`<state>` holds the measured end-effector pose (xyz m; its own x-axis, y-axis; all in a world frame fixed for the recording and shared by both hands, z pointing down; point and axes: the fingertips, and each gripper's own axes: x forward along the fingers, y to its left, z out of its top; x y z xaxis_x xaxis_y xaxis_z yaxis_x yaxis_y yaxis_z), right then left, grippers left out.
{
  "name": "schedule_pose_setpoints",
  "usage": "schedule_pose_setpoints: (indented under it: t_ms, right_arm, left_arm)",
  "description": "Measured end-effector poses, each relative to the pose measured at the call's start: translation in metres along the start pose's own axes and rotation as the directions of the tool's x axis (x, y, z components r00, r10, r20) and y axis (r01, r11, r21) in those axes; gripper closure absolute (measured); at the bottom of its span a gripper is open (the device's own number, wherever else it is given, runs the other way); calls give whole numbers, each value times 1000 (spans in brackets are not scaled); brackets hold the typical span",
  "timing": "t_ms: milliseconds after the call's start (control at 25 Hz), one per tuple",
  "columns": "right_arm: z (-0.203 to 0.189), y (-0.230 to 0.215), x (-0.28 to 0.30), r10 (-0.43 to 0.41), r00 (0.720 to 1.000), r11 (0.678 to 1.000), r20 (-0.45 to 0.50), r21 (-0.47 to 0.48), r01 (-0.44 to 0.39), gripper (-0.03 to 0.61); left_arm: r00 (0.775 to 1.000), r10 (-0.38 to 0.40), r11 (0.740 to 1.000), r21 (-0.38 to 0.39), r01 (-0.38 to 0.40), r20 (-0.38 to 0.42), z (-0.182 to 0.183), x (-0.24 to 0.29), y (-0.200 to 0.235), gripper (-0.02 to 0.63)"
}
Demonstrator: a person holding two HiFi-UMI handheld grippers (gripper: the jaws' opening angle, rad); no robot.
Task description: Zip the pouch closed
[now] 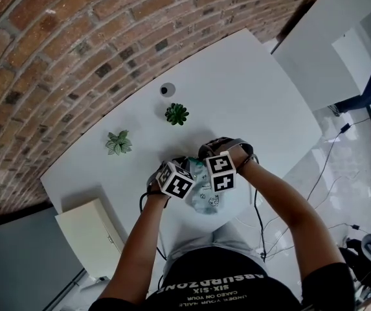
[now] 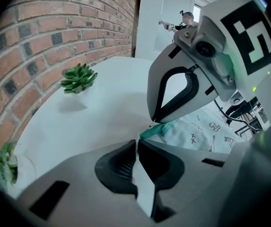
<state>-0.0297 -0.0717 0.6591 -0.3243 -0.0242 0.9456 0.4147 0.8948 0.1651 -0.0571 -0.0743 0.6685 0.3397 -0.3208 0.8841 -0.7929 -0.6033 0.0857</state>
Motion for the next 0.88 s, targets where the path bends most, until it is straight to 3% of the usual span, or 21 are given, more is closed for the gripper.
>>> schedule_pose_setpoints:
  t_ms: [240, 880]
  right_arm:
    - [-2, 3, -4, -21, 1000, 1000, 11, 23, 21, 577]
    - [-10, 10, -12, -21, 1000, 999, 12, 33, 21, 577]
  left_arm:
    - [1000, 8, 999, -34, -7, 11, -1, 0, 1, 591]
    - [1000, 23, 999, -33, -22, 12, 0, -1, -1, 591]
